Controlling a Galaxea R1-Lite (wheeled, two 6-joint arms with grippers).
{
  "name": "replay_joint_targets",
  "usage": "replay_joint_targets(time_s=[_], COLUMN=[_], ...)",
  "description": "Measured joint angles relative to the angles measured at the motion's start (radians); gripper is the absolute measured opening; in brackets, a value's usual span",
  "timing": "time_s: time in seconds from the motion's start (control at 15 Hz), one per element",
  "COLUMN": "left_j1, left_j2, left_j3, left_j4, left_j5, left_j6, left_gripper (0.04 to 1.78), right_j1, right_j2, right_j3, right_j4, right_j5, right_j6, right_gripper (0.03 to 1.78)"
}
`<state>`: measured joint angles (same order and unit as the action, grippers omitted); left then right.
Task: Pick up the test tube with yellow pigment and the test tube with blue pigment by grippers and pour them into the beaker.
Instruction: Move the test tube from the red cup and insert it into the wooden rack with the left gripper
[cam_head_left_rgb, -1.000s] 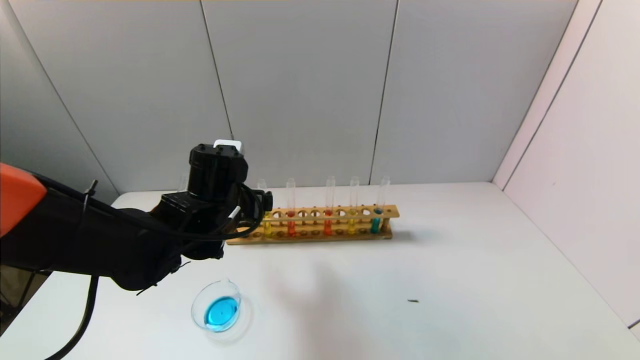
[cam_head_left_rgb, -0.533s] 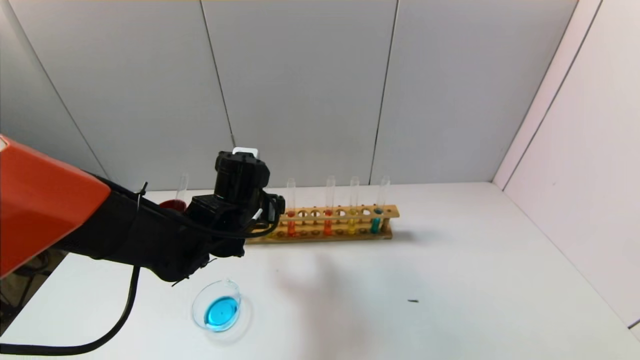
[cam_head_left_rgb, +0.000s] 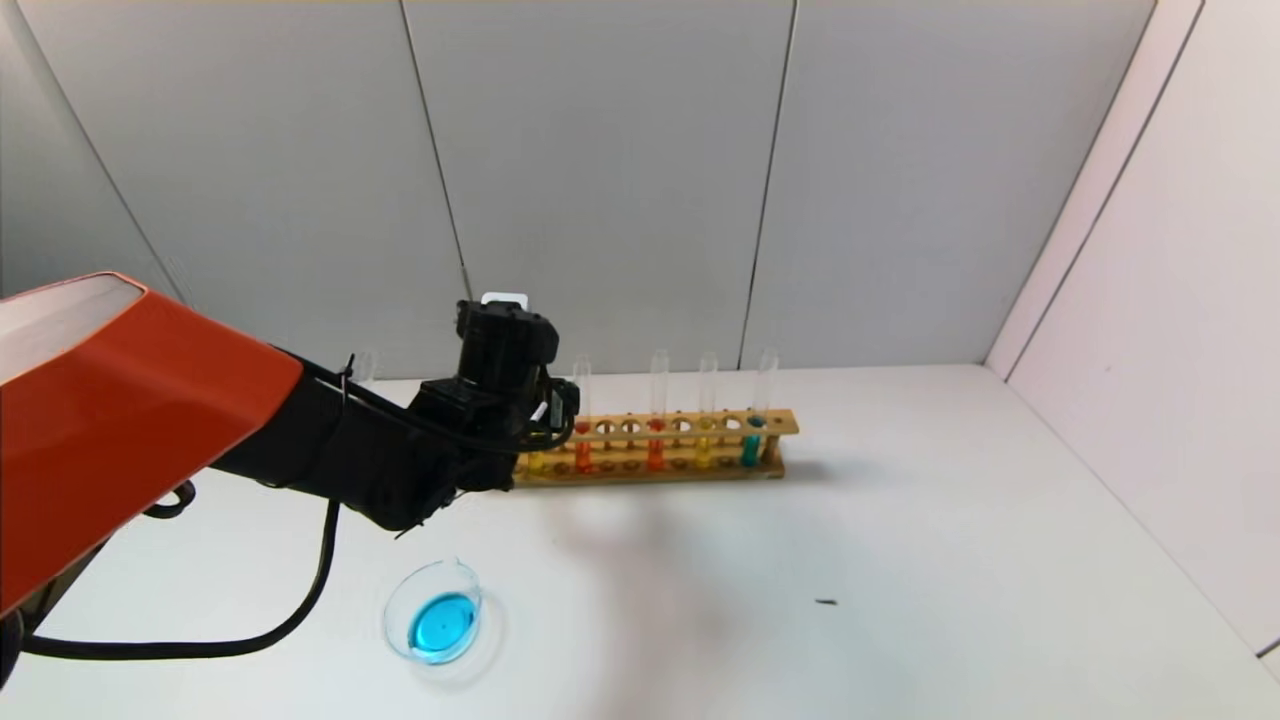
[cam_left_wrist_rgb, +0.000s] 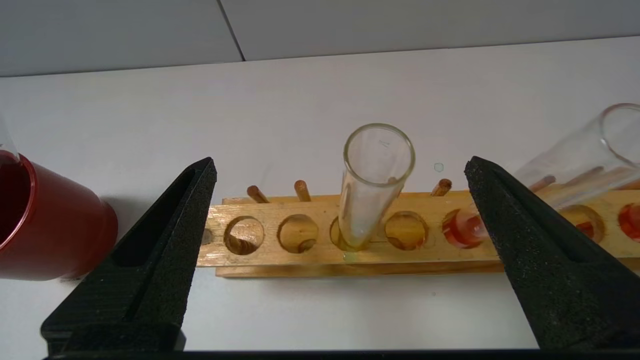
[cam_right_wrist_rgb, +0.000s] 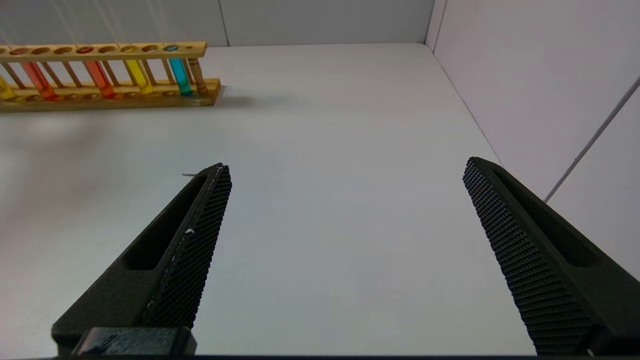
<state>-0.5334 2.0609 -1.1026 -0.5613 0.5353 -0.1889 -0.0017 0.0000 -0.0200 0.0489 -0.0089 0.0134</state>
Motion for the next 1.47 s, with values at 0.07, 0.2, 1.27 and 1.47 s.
replay_joint_targets(time_s=[0.07,0.2,1.27,1.47], left_j1=[0.006,0.014,0.014,0.014], left_j2=[0.007,0.016,0.031,0.029], left_j3=[-0.005,-0.011,-0.013,-0.014], left_j4=[-0.001,0.0,-0.002,0.0], left_j5=[0.0,-0.008,-0.013,-0.011], left_j6=[0.0,0.0,-0.003,-0.001], left_gripper=[1.75,1.75,0.36,0.32], right_j1=[0.0,0.0,0.0,0.0], right_j2=[0.0,0.0,0.0,0.0], right_j3=[0.0,0.0,0.0,0.0], right_j4=[0.0,0.0,0.0,0.0], right_j5=[0.0,0.0,0.0,0.0], right_j6=[0.0,0.0,0.0,0.0], right_gripper=[1.7,1.7,1.7,1.7])
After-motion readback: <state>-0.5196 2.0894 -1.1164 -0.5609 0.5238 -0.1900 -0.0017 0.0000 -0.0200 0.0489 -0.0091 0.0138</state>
